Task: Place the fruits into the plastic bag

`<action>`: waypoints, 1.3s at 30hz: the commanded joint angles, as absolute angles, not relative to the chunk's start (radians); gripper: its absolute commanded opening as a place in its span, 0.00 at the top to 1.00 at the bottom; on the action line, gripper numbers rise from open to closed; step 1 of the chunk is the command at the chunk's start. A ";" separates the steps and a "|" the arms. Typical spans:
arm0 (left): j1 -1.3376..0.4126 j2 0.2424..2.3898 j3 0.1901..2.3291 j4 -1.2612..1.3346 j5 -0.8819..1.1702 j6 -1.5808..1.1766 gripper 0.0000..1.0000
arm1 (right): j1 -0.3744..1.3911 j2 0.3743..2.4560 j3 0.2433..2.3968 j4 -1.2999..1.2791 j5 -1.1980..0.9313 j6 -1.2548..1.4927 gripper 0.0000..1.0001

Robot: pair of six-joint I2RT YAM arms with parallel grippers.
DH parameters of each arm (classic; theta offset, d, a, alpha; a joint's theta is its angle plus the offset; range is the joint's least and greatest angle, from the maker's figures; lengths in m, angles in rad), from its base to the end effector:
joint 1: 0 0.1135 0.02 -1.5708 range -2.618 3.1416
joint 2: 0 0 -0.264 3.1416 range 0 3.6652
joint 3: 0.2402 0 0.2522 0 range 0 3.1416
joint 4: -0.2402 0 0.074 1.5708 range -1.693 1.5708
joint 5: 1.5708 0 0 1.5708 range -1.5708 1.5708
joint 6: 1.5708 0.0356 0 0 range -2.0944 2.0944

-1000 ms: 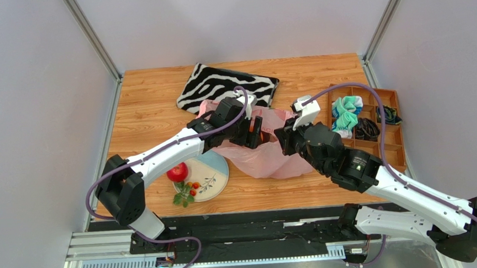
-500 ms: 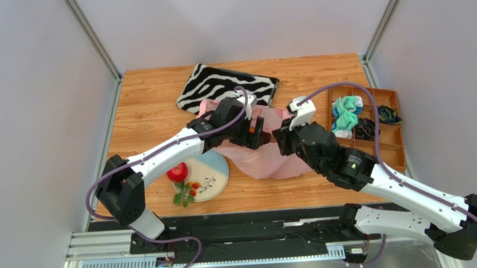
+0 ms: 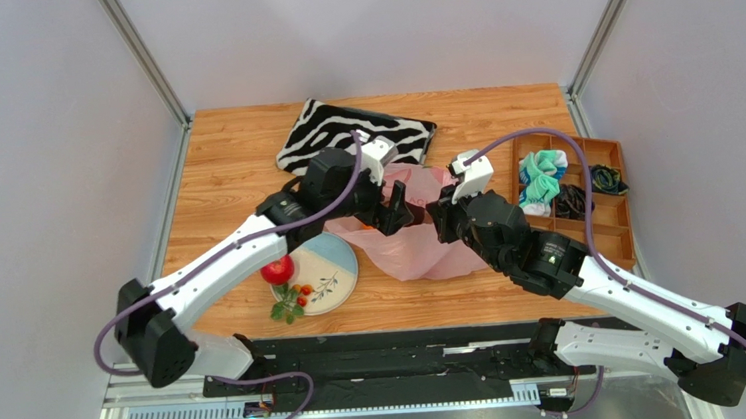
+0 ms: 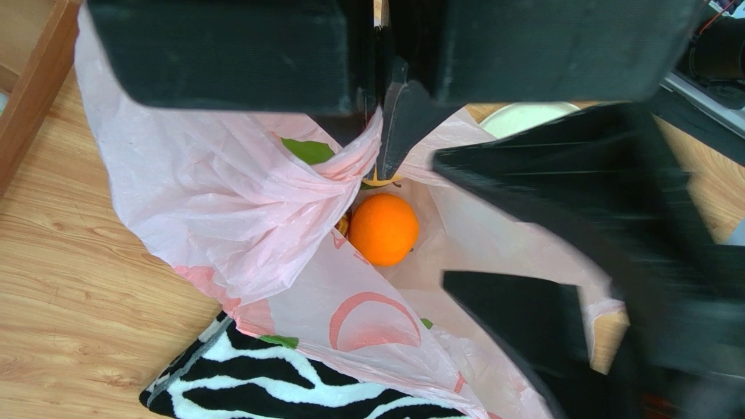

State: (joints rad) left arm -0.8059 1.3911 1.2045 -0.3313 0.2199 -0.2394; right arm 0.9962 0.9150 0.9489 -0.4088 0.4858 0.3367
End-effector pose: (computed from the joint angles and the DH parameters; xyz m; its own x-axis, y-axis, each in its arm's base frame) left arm 0.2154 -0.2356 0.3329 -0.5311 0.2192 -0.8185 0.7302 0.6084 -0.3109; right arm 0.1226 0.1588 0.3524 -0.3551 -0.0108 -0.9348 -0.4120 0.8994 0.1461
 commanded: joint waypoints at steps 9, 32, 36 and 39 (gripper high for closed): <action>-0.788 1.269 1.324 -0.264 0.344 -0.158 0.03 | 0.997 0.928 0.968 -0.383 0.505 0.341 1.00; -0.378 1.098 1.257 -0.293 0.002 -0.362 0.01 | 0.997 0.893 0.953 -0.393 0.511 0.341 1.00; -0.295 1.029 1.080 -0.308 -0.124 -0.472 0.01 | 0.997 0.882 0.946 -0.385 0.515 0.336 1.00; -0.256 0.983 0.964 -0.340 -0.158 -0.518 0.01 | 0.997 0.881 0.945 -0.385 0.519 0.334 1.00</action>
State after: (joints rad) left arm -0.2893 1.0157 1.0904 -0.2867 -0.0658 -0.4042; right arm 0.9962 0.9035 0.9485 -0.4137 0.4942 0.3363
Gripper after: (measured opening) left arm 0.992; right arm 0.011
